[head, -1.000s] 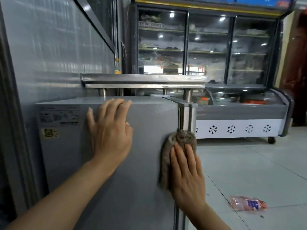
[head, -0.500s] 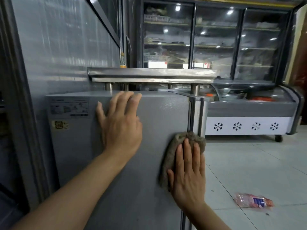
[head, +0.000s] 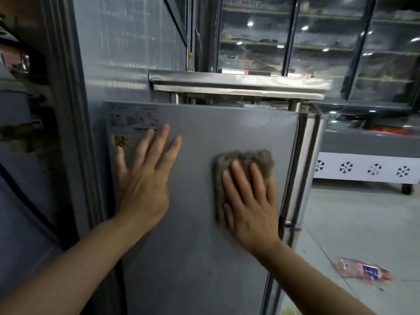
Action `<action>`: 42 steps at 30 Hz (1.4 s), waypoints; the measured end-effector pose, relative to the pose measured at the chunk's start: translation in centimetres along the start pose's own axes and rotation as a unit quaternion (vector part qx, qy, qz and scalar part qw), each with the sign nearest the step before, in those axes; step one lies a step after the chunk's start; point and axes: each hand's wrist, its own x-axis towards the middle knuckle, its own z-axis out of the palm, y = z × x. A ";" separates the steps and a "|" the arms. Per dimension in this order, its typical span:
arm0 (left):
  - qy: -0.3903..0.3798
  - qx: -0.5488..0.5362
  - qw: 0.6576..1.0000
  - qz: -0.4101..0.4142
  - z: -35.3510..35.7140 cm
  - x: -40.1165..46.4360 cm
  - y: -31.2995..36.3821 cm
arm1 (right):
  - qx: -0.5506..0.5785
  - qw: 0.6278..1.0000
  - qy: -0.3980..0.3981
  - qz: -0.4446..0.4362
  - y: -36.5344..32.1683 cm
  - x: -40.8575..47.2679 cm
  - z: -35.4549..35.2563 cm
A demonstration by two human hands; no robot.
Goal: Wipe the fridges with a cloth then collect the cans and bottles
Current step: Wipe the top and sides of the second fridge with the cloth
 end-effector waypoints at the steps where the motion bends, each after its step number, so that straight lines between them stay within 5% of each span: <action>1: -0.004 -0.005 1.000 -0.005 -0.1 0.0 0.1 | 0.001 0.999 -0.026 -0.048 -0.8 -1.7 0.2; 6: -0.006 -0.016 1.000 0.009 -1.2 -0.2 -0.8 | 0.005 0.988 -0.044 -0.151 -0.3 0.5 -0.9; 13: -0.047 -0.036 0.996 -0.066 -0.9 -3.0 -4.5 | 0.011 0.998 0.060 0.021 -3.0 10.8 -0.4; 18: -0.065 -0.091 0.992 -0.055 -1.4 -3.2 -5.4 | 0.009 0.971 -0.077 -0.228 -7.6 1.5 1.6; 21: -0.089 -0.100 0.990 -0.037 -2.0 -3.8 -6.6 | -0.003 0.957 -0.102 -0.273 -7.6 1.0 1.2; 29: -0.096 -0.164 0.981 -0.043 0.0 -6.7 -7.9 | 0.014 0.996 0.025 -0.085 -8.6 9.5 1.1; 35: -0.071 -0.242 0.966 -0.053 -0.3 -6.9 -8.4 | -0.031 0.940 -0.108 -0.322 -10.8 2.1 1.9; 38: -0.066 -0.302 0.947 -0.087 -0.9 -7.3 -8.8 | -0.029 0.941 -0.101 -0.321 -10.3 4.5 1.0; 42: 0.002 -0.318 0.938 -0.134 -1.0 -8.1 -9.2 | -0.017 0.977 -0.024 -0.211 -10.4 12.5 -0.1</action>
